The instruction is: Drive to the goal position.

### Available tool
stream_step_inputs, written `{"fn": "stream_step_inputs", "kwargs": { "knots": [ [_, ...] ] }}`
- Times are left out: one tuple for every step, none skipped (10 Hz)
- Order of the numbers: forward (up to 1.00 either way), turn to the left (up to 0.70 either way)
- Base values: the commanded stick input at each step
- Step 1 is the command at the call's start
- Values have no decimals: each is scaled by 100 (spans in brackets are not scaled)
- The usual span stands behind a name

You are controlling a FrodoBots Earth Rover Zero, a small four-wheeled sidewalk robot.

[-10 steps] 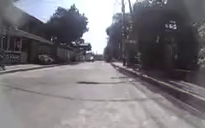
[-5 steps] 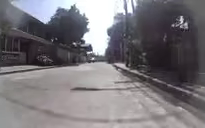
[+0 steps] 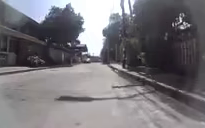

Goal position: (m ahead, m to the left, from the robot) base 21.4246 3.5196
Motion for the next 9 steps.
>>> {"fn": "stream_step_inputs", "kwargs": {
  "knots": [
    [100, 0],
    [100, 0],
    [100, 0],
    [100, 0],
    [100, 0],
    [100, 0],
    [100, 0],
    [100, -11],
    [100, -38]
  ]
}}
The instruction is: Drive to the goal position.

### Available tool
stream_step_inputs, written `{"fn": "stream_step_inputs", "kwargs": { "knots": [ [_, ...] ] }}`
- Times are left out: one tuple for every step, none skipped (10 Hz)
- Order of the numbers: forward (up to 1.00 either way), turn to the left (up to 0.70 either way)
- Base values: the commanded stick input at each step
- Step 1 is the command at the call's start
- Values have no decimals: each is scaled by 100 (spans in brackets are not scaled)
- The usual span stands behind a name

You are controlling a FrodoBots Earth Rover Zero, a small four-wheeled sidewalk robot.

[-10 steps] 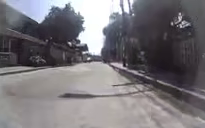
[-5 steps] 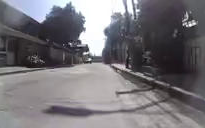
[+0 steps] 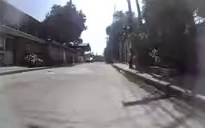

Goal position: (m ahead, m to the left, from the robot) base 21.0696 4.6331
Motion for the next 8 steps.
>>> {"fn": "stream_step_inputs", "kwargs": {
  "knots": [
    [100, -40],
    [100, -40],
    [100, -40],
    [100, -24],
    [100, 0],
    [100, 0],
    [100, 0],
    [100, 0]
  ]
}}
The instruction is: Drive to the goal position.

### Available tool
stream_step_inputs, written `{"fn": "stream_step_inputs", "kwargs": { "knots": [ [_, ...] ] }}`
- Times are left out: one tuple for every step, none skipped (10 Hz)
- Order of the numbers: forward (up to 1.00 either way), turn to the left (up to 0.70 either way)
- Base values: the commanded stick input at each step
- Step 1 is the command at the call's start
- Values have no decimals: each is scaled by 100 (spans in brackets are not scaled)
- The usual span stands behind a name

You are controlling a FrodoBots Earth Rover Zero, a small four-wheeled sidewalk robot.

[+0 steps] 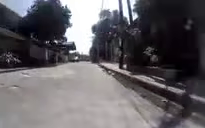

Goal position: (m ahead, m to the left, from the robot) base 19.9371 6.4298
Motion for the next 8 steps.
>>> {"fn": "stream_step_inputs", "kwargs": {
  "knots": [
    [100, 0],
    [100, 0],
    [100, 0],
    [100, 0],
    [100, 0],
    [100, 0],
    [100, 0],
    [100, 0]
  ]
}}
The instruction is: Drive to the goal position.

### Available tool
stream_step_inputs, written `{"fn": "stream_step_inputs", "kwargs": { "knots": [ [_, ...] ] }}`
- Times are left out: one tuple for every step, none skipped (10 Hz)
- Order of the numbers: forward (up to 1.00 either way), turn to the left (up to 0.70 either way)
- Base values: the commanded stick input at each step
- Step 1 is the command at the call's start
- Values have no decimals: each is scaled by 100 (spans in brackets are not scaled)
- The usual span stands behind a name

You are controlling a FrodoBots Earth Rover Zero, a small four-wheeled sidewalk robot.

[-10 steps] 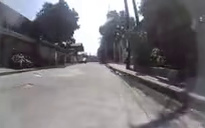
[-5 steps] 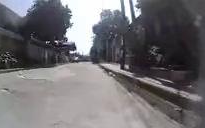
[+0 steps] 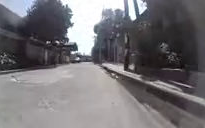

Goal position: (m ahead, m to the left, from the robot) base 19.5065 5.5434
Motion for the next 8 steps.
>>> {"fn": "stream_step_inputs", "kwargs": {
  "knots": [
    [100, 0],
    [100, 0],
    [100, 0],
    [100, 0],
    [100, 0],
    [100, 0],
    [100, 0],
    [100, 0]
  ]
}}
